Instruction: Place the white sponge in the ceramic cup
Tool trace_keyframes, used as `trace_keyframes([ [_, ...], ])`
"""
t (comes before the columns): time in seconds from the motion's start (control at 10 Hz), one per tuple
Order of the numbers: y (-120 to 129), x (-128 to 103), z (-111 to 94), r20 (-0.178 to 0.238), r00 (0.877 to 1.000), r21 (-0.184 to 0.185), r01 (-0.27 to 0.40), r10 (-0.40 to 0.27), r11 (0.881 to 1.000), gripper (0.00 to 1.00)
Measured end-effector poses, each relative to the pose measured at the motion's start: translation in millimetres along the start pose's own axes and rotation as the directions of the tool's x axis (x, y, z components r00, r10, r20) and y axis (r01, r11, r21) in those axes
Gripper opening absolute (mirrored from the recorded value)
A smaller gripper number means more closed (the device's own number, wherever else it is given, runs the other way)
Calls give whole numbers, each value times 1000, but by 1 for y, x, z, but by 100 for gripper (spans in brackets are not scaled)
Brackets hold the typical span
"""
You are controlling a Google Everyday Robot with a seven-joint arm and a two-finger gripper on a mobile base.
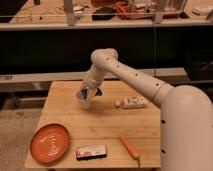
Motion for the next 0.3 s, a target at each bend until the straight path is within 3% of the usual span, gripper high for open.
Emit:
trace_keyframes([
  [0.3, 0, -1, 0, 0, 1000, -1, 2, -2, 1000, 44],
])
